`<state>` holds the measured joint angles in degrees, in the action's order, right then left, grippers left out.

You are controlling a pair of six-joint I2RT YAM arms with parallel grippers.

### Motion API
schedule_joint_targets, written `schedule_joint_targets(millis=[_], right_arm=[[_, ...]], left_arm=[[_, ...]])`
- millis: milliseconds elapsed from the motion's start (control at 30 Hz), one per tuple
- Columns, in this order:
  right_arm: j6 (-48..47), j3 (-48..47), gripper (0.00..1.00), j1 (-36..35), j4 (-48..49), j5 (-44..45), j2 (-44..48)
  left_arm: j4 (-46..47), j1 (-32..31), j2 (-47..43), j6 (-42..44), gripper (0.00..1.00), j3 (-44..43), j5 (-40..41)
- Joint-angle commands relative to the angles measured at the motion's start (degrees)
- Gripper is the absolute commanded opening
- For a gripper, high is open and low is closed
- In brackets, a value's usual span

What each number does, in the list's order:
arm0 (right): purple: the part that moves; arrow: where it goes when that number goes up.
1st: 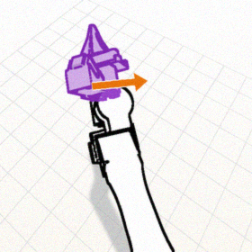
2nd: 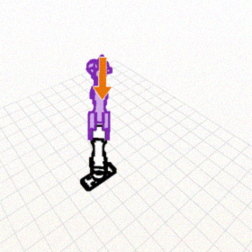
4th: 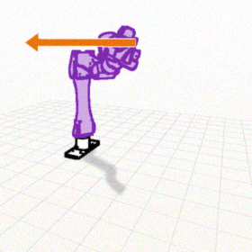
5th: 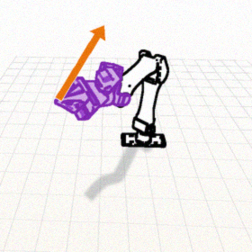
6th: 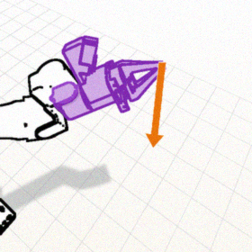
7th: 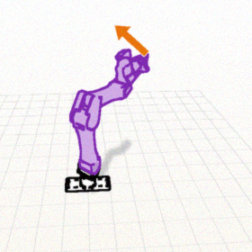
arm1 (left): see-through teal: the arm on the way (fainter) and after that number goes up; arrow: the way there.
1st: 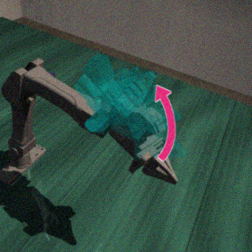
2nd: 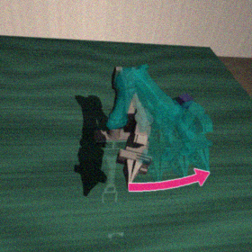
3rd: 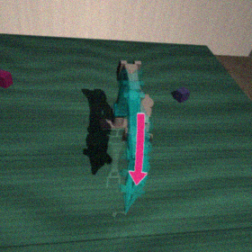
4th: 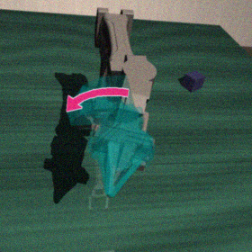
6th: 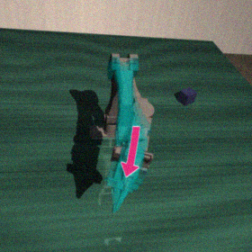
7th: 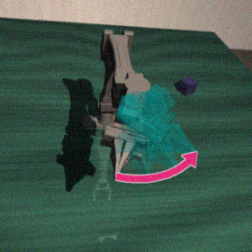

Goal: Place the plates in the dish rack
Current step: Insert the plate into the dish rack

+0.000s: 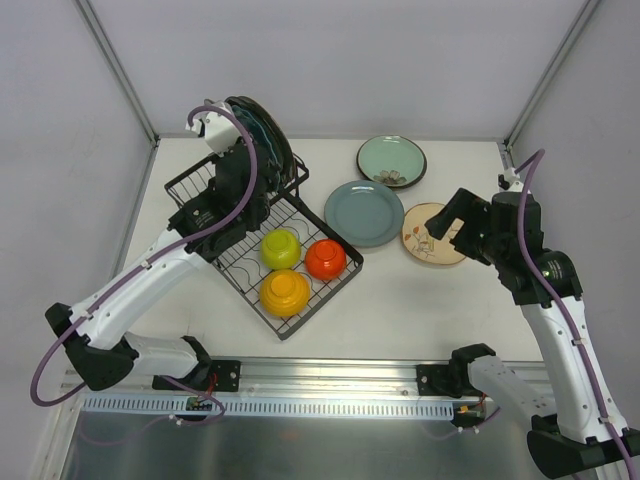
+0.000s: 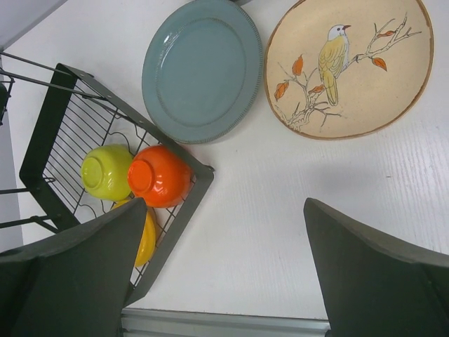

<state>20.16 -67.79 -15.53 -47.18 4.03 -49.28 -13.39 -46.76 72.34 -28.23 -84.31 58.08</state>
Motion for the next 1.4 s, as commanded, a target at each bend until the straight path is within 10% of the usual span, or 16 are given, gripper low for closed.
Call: schedule_joint_targets(millis=[0, 1000, 1367], right_arm=[[-1.2, -0.1, 1.00, 0.6, 1.1, -0.3, 0.8], [-1.9, 1.8, 1.00, 1.6, 1.2, -1.5, 1.7], [-1.7, 2.2, 1.00, 1.7, 1.3, -1.5, 1.9]], left_arm=[[6.9, 0.2, -0.4, -2.3, 0.00, -4.5, 1.7], [7.0, 0.4, 1.4, -6.8, 0.01, 2.9, 8.2], [7.1, 1.1, 0.5, -6.7, 0.36, 4.8, 5.8]])
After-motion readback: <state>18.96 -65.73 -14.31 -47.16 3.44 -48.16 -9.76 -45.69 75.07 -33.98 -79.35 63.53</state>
